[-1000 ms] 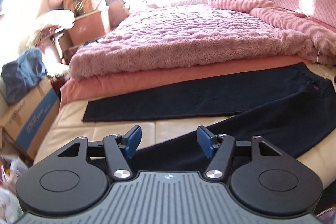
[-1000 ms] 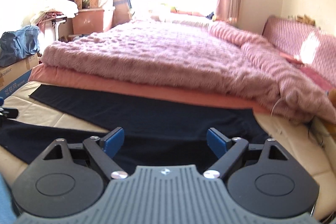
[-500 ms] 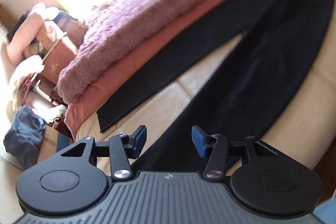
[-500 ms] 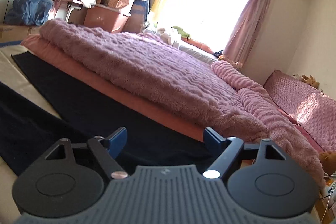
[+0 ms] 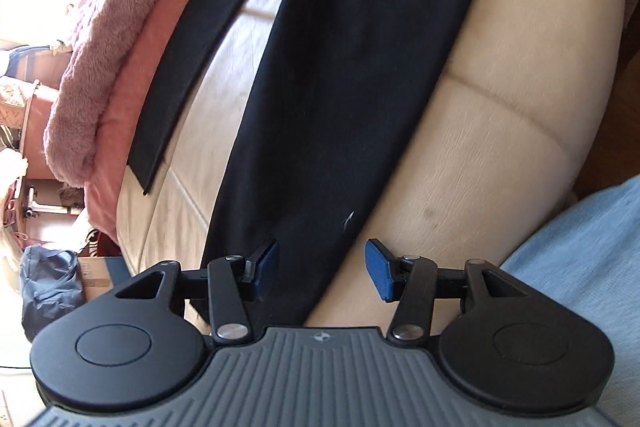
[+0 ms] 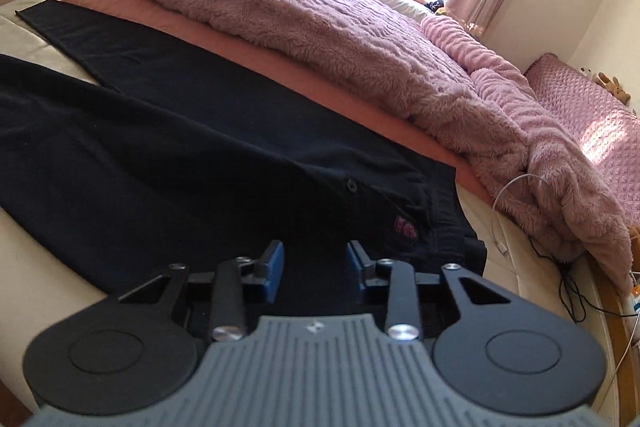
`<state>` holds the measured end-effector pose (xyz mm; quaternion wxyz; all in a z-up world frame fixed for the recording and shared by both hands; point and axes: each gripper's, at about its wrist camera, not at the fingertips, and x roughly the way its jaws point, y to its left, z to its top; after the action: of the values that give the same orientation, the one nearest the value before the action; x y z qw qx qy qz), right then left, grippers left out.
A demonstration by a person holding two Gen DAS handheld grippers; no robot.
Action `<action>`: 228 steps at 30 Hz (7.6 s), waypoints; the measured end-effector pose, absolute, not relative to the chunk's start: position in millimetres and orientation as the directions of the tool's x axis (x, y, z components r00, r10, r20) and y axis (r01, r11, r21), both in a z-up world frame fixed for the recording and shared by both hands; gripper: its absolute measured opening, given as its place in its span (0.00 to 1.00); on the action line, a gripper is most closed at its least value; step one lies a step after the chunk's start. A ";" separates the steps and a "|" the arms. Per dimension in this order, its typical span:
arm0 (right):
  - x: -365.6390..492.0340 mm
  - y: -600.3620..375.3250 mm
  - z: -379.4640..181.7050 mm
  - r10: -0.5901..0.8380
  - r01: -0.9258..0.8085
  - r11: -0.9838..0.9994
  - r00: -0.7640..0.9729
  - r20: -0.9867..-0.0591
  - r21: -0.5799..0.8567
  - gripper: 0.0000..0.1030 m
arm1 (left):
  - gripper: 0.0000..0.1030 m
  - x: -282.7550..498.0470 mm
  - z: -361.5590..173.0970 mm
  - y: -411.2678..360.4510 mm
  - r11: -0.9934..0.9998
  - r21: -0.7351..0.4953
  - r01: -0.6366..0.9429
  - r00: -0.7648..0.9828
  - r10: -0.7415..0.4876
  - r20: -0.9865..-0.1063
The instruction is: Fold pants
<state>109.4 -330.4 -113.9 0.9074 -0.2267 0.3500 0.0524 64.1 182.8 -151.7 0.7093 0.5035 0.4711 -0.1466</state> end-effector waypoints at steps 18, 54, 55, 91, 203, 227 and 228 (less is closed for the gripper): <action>72.6 -358.8 -140.5 -0.123 -0.567 0.603 0.629 -0.768 -0.561 0.36 | 0.05 97.5 -149.5 197.4 0.644 0.656 0.393 0.463 0.478 -0.746; 184.8 -374.8 -69.6 -0.180 -0.290 0.631 0.848 -0.499 -0.719 0.00 | 0.01 233.5 15.8 218.1 0.864 0.435 -0.254 0.602 0.493 -0.628; 200.4 -373.7 -68.8 -0.185 -0.292 0.622 0.847 -0.499 -0.726 0.00 | 0.01 246.8 13.2 219.3 0.862 0.440 -0.253 0.592 0.498 -0.634; 386.5 -376.9 -158.4 -0.222 -0.193 0.819 0.762 -0.608 -0.540 0.43 | 0.01 423.9 -125.0 219.3 0.808 0.581 -0.100 0.367 0.573 -0.733; 329.2 -372.6 -162.9 -0.121 0.056 0.992 0.654 -0.747 -0.112 0.24 | 0.00 334.4 -109.9 369.0 0.814 -0.344 -0.468 0.642 0.046 -0.765; 333.9 -367.1 -161.8 -0.143 0.036 0.987 0.647 -0.749 -0.157 0.25 | 0.26 317.9 -106.4 401.3 0.743 -0.319 -0.588 0.585 0.119 -0.802; 331.6 -365.3 -158.7 -0.147 0.040 0.986 0.656 -0.741 -0.161 0.25 | 0.27 308.7 -111.5 404.3 0.697 -0.384 -0.605 0.597 0.077 -0.799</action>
<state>331.6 -365.3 -158.7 0.9075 -0.0653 0.4117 -0.0514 308.7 404.3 -111.5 0.8301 -0.3304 0.3993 0.2056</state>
